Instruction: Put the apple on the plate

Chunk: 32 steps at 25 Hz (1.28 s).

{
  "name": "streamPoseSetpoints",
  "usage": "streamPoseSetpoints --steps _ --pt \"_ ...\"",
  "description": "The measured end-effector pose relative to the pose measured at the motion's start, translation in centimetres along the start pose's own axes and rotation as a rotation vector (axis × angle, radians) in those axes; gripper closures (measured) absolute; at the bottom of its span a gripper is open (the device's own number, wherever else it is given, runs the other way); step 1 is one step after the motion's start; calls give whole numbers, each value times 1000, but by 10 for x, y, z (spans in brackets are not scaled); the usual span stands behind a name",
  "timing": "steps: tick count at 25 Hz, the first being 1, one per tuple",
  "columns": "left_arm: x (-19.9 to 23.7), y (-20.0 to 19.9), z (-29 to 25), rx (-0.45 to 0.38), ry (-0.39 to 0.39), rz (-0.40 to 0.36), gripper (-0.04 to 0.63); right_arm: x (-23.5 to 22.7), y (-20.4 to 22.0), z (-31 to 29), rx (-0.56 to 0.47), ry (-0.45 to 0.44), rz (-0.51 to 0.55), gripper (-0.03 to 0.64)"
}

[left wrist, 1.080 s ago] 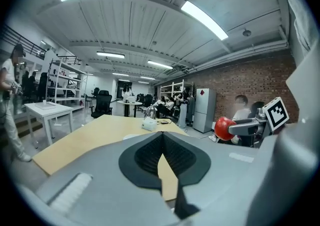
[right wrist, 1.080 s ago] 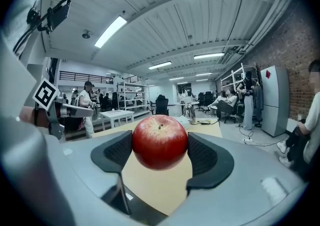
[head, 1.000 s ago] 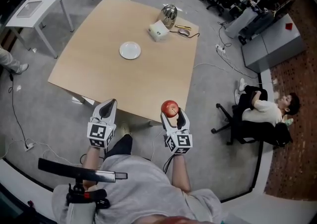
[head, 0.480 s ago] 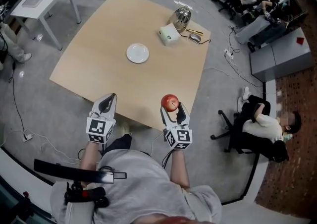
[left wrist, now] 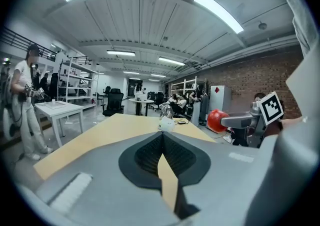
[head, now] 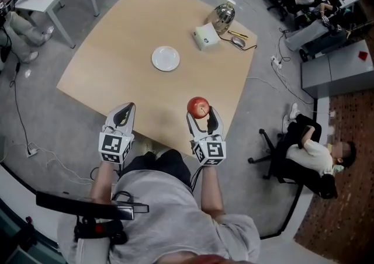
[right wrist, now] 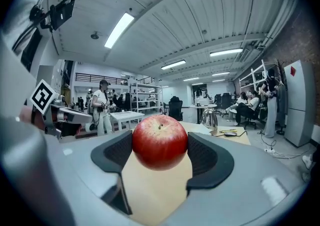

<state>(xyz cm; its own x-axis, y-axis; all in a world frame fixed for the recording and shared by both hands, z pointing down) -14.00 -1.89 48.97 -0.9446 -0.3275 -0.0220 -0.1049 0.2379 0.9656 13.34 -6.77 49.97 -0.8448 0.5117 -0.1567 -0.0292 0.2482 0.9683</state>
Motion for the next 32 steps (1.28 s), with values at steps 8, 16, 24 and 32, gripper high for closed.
streamPoseSetpoints --steps 8,16,24,32 --pt "5 5 -8 21 -49 24 575 -8 -3 -42 12 -66 28 265" --pt "16 23 -24 56 -109 47 575 -17 9 -103 34 -142 43 265" --pt "22 36 -24 97 -162 82 577 -22 14 -157 40 -191 70 265" --pt "27 45 -15 131 -208 106 577 -23 23 -206 56 -214 90 265"
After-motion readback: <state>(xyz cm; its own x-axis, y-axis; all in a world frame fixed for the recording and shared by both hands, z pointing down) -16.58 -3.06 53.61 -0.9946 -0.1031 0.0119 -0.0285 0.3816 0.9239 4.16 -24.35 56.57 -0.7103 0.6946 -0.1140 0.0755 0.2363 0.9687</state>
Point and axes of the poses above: the fingertips, and each gripper's own axes: z backward along the fingers, x to its left, y out of its underside, the point moved 5 cm from there along z, backward along the fingers, and after that the axes turned 6 degrees about -z, right-handed, at the moved point
